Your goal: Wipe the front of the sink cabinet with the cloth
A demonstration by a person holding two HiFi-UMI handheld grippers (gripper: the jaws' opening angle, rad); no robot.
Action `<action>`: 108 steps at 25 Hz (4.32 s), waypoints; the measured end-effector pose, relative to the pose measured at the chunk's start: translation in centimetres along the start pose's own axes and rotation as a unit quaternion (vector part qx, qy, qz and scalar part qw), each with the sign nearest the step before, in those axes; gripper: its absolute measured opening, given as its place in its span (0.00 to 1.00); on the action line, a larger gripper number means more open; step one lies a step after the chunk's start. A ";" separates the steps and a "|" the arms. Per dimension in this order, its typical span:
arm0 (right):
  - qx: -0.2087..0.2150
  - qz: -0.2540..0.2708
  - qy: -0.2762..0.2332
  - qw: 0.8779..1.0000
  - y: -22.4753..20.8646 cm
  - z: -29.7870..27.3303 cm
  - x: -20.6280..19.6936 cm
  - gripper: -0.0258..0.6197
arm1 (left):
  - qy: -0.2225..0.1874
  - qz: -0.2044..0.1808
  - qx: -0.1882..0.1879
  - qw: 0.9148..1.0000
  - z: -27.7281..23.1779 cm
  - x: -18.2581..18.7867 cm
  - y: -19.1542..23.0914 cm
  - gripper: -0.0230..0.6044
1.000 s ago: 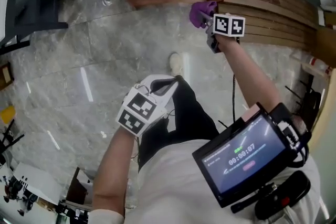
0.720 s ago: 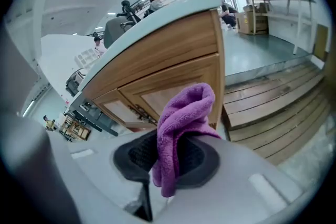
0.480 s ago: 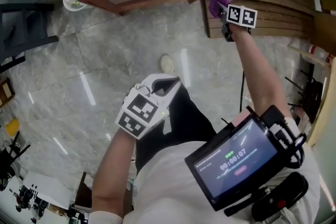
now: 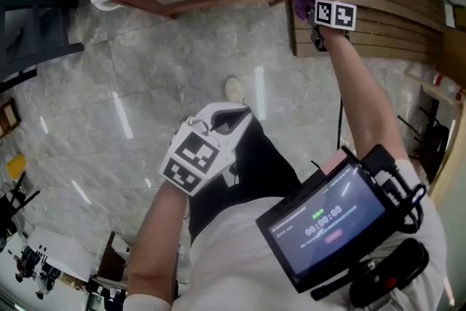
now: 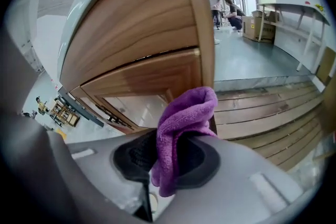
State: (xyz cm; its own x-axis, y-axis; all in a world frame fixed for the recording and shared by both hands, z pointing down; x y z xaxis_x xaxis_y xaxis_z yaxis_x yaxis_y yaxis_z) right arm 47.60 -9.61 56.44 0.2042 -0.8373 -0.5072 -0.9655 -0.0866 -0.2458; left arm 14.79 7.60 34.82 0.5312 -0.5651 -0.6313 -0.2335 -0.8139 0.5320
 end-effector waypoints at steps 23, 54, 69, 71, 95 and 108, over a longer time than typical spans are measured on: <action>0.117 0.064 0.020 0.991 18.0 -4.7 1.1 0.15 | -0.043 0.034 0.043 0.998 5.7 -3.2 0.8 0.04; 0.194 0.158 0.043 0.967 44.2 -13.1 0.4 0.15 | -0.107 0.110 0.128 0.980 16.4 -13.6 2.6 0.04; 0.230 0.135 0.027 0.963 46.6 -11.4 -1.9 0.15 | -0.103 0.105 0.114 0.983 17.8 -15.6 2.8 0.04; 0.231 0.118 0.023 0.966 44.9 -10.1 -2.8 0.15 | -0.095 0.092 0.103 0.986 17.3 -15.1 2.6 0.04; -0.019 -0.051 -0.001 0.999 0.8 0.7 -5.6 0.15 | -0.005 -0.004 -0.021 1.000 1.8 -2.8 1.7 0.04; -0.019 -0.034 0.003 0.999 -1.8 -4.0 -1.9 0.15 | 0.017 0.003 -0.024 1.000 -2.1 -1.7 3.0 0.04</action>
State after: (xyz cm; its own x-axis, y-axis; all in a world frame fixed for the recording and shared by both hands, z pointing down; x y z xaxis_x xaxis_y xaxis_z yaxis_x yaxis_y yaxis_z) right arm 48.28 -10.06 61.16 0.2679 -0.8318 -0.4862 -0.9552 -0.1633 -0.2470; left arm 14.88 6.33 38.65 0.5573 -0.5643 -0.6091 -0.1975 -0.8026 0.5628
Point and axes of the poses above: the fingertips, and each gripper's own axes: z backward along the fingers, y to its left, x out of its top, the point moved 5 cm from there along z, backward along the fingers, and after that the axes turned 2 degrees about -x, right-handed, at the moved point
